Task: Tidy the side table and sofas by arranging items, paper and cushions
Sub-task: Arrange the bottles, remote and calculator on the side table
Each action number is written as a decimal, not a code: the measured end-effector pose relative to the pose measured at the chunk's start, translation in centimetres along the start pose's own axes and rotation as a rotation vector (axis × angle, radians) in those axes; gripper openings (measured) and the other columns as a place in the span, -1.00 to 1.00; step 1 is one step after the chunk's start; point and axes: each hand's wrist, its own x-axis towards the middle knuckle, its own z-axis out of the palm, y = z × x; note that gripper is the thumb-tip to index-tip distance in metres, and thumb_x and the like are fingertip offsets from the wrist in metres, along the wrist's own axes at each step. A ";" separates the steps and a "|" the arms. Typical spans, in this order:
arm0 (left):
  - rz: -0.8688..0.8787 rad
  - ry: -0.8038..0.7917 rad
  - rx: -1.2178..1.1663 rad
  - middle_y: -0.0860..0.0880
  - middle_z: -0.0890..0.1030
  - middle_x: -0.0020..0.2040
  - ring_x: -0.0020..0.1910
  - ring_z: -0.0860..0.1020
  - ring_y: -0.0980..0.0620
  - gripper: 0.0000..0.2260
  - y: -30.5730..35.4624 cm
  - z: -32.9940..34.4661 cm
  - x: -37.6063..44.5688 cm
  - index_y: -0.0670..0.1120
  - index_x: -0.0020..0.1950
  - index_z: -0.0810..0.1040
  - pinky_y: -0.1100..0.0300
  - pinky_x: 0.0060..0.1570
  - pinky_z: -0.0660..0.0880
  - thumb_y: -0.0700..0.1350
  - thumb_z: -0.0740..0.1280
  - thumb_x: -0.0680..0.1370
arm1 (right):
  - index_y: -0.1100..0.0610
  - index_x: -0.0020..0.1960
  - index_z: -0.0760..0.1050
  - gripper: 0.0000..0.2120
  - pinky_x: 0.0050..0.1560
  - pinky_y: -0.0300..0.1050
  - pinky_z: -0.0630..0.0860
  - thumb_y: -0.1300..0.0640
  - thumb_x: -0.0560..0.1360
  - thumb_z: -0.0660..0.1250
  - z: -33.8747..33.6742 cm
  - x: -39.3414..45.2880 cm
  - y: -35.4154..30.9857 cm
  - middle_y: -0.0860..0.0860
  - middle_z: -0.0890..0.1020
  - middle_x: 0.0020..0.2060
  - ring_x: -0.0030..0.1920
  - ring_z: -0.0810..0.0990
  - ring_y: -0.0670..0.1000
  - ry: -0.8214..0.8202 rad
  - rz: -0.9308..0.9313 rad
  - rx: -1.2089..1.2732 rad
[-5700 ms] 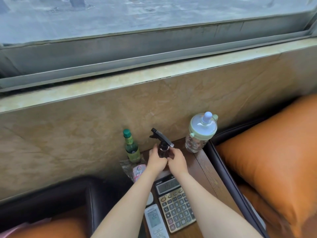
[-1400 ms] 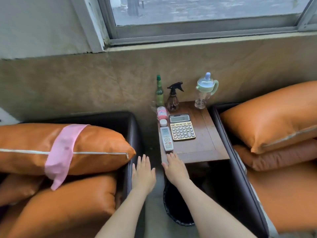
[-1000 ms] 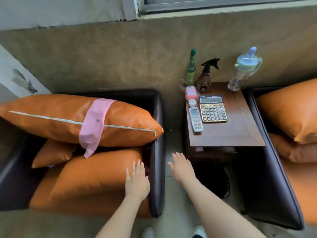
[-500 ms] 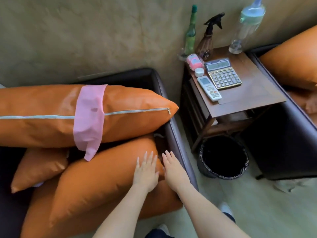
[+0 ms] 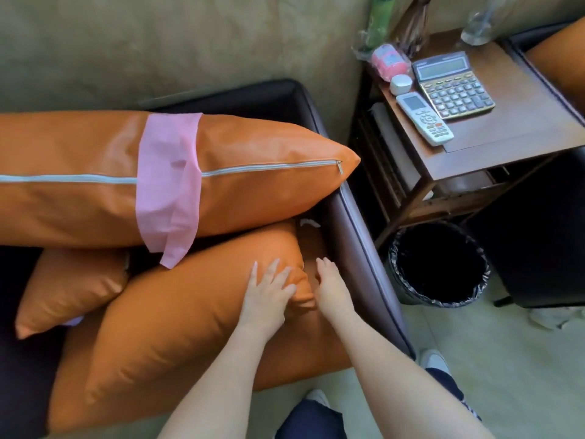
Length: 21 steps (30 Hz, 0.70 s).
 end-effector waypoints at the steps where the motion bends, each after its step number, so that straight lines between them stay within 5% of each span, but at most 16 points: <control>1: 0.016 0.004 0.033 -0.05 0.36 0.46 0.50 0.19 -0.12 -0.61 -0.7 0.2 -0.8 0.08 0.21 0.56 -0.25 0.41 -0.01 -0.17 0.45 0.41 | 0.15 0.53 0.02 -0.48 0.45 -0.14 0.04 0.30 0.60 0.02 -0.1 0.4 0.4 0.08 0.07 0.53 0.52 0.03 0.03 0.042 0.013 0.010; 3: 0.019 0.010 0.066 -0.04 0.61 0.21 0.28 0.51 -0.13 -0.53 -1.9 0.8 -2.1 0.09 -0.03 0.68 -0.28 0.22 0.34 -0.15 0.63 0.10 | 0.15 0.53 0.01 -0.50 0.44 -0.14 0.07 0.29 0.62 0.01 0.2 1.1 1.1 0.08 0.08 0.52 0.51 0.07 0.05 0.065 0.028 -0.068; 5: 0.018 0.009 0.041 -0.03 0.64 0.15 0.22 0.56 -0.12 -0.51 -2.4 1.5 -2.6 0.10 -0.03 0.69 -0.27 0.14 0.41 -0.07 0.66 0.06 | 0.17 0.53 -0.02 -0.49 0.46 -0.09 0.05 0.31 0.61 -0.01 0.8 1.2 0.8 0.11 0.06 0.52 0.52 0.02 0.10 0.045 -0.009 -0.248; 8: 0.048 0.021 0.018 -0.03 0.59 0.24 0.28 0.51 -0.11 -0.48 -2.5 2.0 -2.4 0.13 0.12 0.63 -0.25 0.21 0.37 0.04 0.61 0.18 | 0.19 0.53 -0.08 -0.47 0.49 0.03 -0.05 0.25 0.61 0.01 1.9 1.8 0.9 0.14 -0.01 0.53 0.53 -0.09 0.13 0.015 -0.129 -0.599; 13: 0.047 0.016 0.038 -0.01 0.54 0.31 0.34 0.45 -0.09 -0.45 -2.1 3.2 -2.4 0.16 0.22 0.57 -0.21 0.29 0.23 0.09 0.57 0.25 | 0.19 0.53 -0.17 -0.38 0.48 0.05 -0.20 0.15 0.60 0.09 2.6 3.0 2.2 0.19 -0.07 0.52 0.52 -0.18 0.17 -0.086 -0.076 -1.004; 21: 0.041 0.076 0.039 0.01 0.53 0.31 0.35 0.45 -0.08 -0.43 -2.1 4.1 -2.4 0.18 0.23 0.55 -0.19 0.29 0.22 0.12 0.56 0.24 | 0.27 0.51 -0.03 -0.36 0.46 0.20 -0.12 -0.02 0.58 0.10 4.0 3.2 4.0 0.26 0.09 0.44 0.45 0.02 0.28 -0.019 -0.258 -1.419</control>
